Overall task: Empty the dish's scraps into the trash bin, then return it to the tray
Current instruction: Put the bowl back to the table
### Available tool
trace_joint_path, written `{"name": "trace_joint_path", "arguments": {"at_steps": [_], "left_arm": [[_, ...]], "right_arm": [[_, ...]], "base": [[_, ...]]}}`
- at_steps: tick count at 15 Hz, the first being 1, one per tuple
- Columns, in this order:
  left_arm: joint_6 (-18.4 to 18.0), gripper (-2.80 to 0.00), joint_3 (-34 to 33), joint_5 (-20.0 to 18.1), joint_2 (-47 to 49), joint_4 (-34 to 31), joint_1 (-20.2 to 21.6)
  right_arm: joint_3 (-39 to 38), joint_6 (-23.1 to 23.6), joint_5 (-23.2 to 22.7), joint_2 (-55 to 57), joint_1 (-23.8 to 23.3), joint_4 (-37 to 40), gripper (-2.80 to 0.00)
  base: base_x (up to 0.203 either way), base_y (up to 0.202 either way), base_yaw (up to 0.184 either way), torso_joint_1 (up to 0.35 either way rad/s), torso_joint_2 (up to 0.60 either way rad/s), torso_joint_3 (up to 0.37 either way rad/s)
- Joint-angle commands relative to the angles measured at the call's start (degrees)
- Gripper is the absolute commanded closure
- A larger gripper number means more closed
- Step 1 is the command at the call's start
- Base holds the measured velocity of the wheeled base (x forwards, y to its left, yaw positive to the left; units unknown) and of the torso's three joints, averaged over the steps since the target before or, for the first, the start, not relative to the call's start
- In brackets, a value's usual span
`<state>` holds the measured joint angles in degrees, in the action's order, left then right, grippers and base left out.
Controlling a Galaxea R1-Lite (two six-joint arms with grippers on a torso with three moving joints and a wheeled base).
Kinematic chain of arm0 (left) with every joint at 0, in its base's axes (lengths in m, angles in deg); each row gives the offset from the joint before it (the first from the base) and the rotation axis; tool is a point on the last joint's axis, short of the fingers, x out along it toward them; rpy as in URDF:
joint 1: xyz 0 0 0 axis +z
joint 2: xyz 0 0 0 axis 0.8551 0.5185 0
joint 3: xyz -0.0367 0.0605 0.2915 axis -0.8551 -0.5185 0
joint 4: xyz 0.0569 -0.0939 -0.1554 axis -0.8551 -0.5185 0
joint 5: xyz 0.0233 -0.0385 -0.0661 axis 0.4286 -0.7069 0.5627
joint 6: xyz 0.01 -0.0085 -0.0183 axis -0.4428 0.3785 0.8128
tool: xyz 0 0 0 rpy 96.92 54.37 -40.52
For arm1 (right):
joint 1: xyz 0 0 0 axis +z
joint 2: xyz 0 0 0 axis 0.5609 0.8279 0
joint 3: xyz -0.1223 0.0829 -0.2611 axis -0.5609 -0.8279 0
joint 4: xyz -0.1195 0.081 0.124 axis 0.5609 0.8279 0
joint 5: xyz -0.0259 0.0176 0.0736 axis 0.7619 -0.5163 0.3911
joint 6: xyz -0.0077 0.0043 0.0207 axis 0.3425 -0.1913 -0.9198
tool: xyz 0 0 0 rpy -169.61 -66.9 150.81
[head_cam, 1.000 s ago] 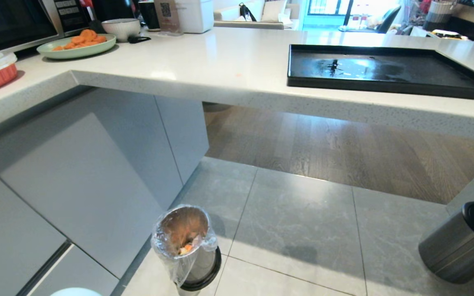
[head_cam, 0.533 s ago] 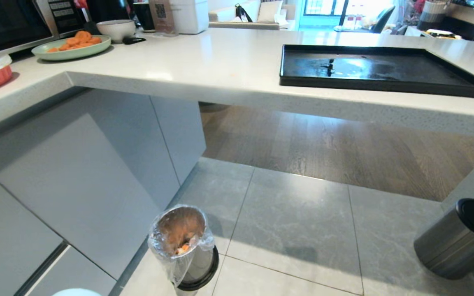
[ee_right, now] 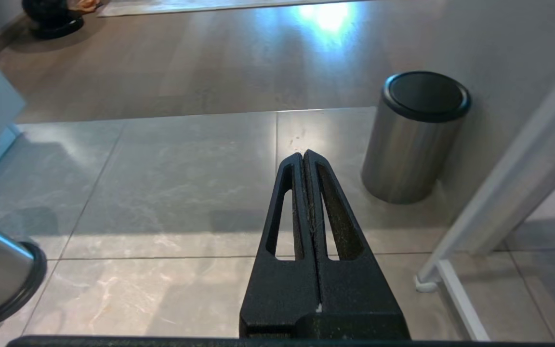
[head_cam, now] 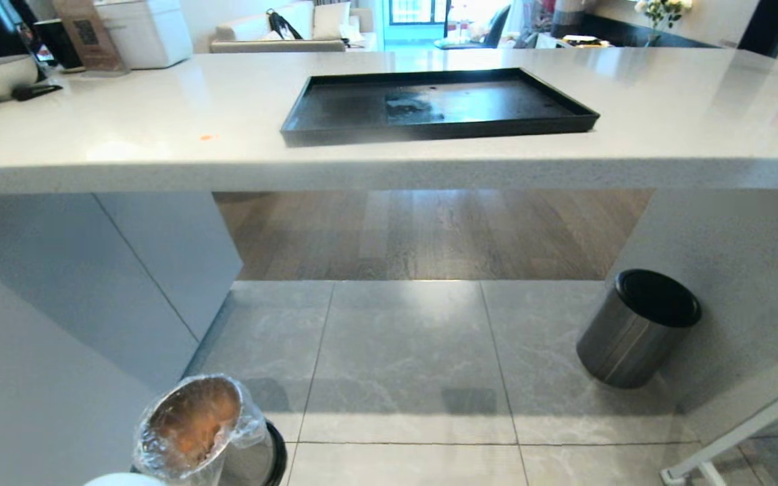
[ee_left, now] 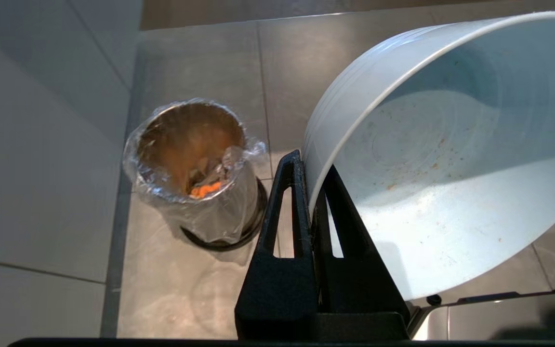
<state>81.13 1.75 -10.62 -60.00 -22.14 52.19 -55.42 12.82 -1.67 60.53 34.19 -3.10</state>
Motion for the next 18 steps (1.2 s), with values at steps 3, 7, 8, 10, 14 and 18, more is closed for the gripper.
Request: {"name": "trace_joint_path", "arguments": {"at_steps": [3, 7, 8, 10, 14, 18], "left_arm": [[0.0, 0.0, 0.0, 0.02, 0.08, 0.04, -0.01], [0.0, 0.0, 0.0, 0.02, 0.08, 0.04, -0.01], [0.0, 0.0, 0.0, 0.02, 0.08, 0.04, -0.01], [-0.01, 0.0, 0.0, 0.02, 0.08, 0.04, -0.01], [0.0, 0.0, 0.0, 0.02, 0.08, 0.04, -0.01], [0.0, 0.0, 0.0, 0.02, 0.08, 0.04, -0.01]], "right_arm": [[0.04, 0.0, 0.0, -0.02, 0.01, -0.02, 0.0], [0.04, 0.0, 0.0, -0.02, 0.01, -0.02, 0.0], [-0.01, 0.0, 0.0, -0.02, 0.01, -0.02, 0.0], [0.04, 0.0, -0.01, -0.02, 0.01, -0.02, 0.0], [0.04, 0.0, 0.0, -0.02, 0.01, -0.02, 0.0], [0.04, 0.35, -0.02, -0.02, 0.01, -0.09, 0.0]], "base": [[-0.001, 0.001, -0.022, 0.001, 0.0, -0.001], [0.0, 0.0, 0.0, 0.0, 0.0, 0.0], [0.0, 0.0, 0.0, 0.0, 0.0, 0.0], [0.0, 0.0, 0.0, 0.0, 0.0, 0.0], [0.0, 0.0, 0.0, 0.0, 0.0, 0.0], [0.0, 0.0, 0.0, 0.0, 0.0, 0.0]]}}
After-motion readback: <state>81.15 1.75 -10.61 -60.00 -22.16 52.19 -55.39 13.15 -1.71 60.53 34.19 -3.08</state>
